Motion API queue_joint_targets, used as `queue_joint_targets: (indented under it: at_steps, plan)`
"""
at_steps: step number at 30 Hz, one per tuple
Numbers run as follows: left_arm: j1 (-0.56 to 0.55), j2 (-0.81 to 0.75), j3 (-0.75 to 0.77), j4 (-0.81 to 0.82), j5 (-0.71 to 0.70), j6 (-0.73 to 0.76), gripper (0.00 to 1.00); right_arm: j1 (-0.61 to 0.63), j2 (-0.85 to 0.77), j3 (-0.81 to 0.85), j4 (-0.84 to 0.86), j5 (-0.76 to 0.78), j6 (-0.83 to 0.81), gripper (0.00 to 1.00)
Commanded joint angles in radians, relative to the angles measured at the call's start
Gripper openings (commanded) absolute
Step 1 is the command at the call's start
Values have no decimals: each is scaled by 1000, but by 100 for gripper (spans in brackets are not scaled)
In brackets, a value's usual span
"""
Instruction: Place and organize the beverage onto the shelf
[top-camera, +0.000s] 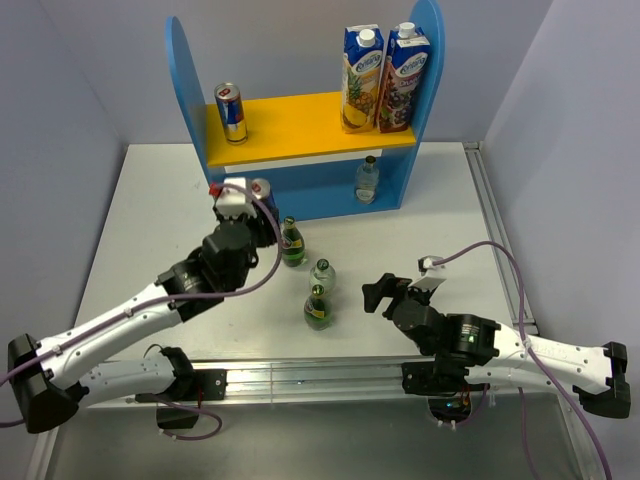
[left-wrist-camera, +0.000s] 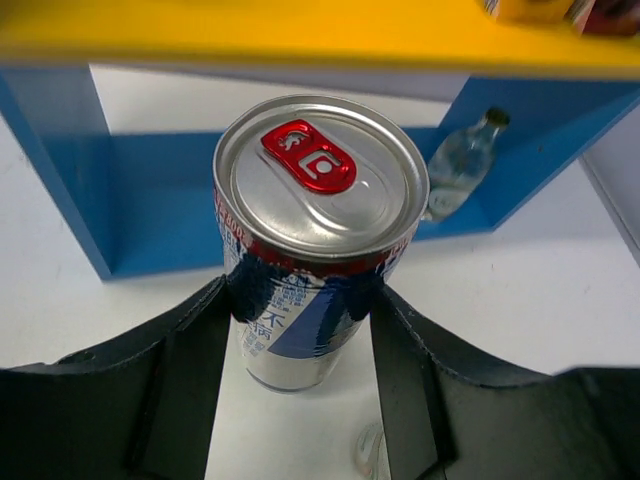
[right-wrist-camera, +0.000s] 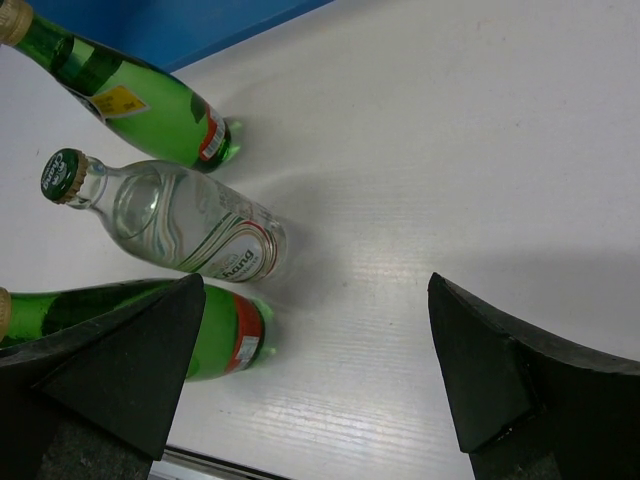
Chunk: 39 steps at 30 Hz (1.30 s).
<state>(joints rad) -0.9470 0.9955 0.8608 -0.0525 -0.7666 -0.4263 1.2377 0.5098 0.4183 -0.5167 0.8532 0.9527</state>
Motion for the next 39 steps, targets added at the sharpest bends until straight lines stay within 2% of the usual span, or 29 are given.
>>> queue_joint_targets:
  at_steps: [1,8,13,25,39]
  plan:
    - [54,81,220,13,35,104,0,8,-16,-6,29,47,4,99]
    - [172,294,588,-59,150,168,0,8,-37,-13,38,38,-5,99]
    - [238,449,777,-90,181,202,0,8,-43,-16,40,35,-5,99]
    - [317,647,920,-49,188,216,0,8,-62,-24,47,32,-9,99]
    - [376,700,883,37,142,230,0,8,-59,-32,61,37,-17,100]
